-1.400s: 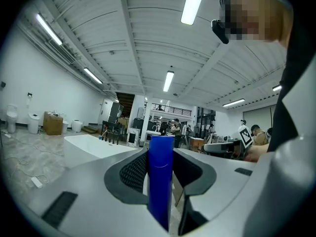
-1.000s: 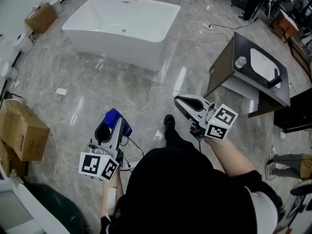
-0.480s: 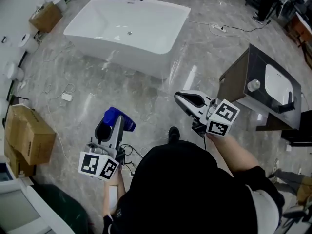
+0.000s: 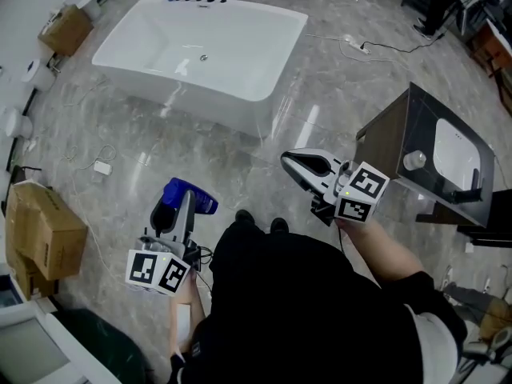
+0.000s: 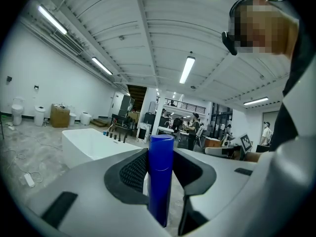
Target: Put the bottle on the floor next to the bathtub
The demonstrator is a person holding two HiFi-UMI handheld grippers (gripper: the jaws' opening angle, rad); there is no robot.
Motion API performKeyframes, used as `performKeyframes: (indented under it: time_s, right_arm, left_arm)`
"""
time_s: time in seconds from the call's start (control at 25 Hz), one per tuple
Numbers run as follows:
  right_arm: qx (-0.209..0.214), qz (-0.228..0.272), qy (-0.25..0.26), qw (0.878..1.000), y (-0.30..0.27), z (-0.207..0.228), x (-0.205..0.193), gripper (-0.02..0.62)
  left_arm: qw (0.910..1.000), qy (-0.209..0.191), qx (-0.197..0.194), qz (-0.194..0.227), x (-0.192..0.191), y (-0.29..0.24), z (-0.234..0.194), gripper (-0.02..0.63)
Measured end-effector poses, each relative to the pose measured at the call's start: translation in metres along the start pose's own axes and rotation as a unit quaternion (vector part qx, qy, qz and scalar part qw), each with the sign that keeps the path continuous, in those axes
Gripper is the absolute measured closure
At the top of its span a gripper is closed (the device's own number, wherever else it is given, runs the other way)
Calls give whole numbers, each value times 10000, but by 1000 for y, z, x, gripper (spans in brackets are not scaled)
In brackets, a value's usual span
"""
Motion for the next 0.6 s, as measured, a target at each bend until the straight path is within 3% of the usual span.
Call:
performKeyframes:
  time_s: [0.32, 0.6]
  right_arm:
    - [-184, -81, -16, 9998, -41, 54, 7, 568]
    - [-523, -244, -43, 9983, -111, 118, 14, 568]
  left_arm:
    - [9992, -73, -395, 0, 23, -70, -37, 446]
    - [9954, -302, -880, -232, 64, -157, -98, 446]
Point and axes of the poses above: the fingertips, and each gripper's own axes: y backward along the fingers, z to its right, x out of its top, the point moved 8 cm from there along y, backward along the fingers, and after that the axes turned 15 degrees about y, right-handed, at the moved point
